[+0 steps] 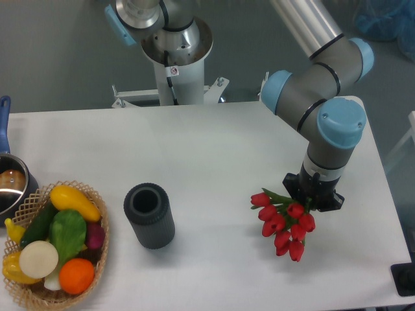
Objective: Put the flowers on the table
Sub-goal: 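Lower the red tulips held in the gripper onto the table surface, then open the gripper to release the tulip stems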
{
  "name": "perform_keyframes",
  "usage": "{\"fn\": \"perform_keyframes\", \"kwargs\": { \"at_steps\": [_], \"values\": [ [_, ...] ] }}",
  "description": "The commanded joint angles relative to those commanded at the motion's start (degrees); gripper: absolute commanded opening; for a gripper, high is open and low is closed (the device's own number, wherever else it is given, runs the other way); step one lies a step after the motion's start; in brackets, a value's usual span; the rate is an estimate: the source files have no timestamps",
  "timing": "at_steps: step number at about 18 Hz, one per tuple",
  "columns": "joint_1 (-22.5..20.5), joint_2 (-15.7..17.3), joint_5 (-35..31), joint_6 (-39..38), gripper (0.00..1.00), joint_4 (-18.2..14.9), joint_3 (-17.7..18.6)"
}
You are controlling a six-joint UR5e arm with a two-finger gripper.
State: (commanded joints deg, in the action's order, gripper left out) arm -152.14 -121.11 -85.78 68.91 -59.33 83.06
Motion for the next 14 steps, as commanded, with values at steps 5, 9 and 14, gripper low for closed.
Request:
{"fn": "perform_keyframes", "kwargs": {
  "at_steps": [5, 9, 14],
  "values": [
    [0.3, -0.1, -0.4, 0.3, 0.22, 1.9, 2.7],
    [0.2, 0.0, -0.4, 0.4, 0.43, 2.1, 3.2],
    [0.2, 0.1, -0.4, 0.2, 0.86, 2.0, 3.2]
  ]
}}
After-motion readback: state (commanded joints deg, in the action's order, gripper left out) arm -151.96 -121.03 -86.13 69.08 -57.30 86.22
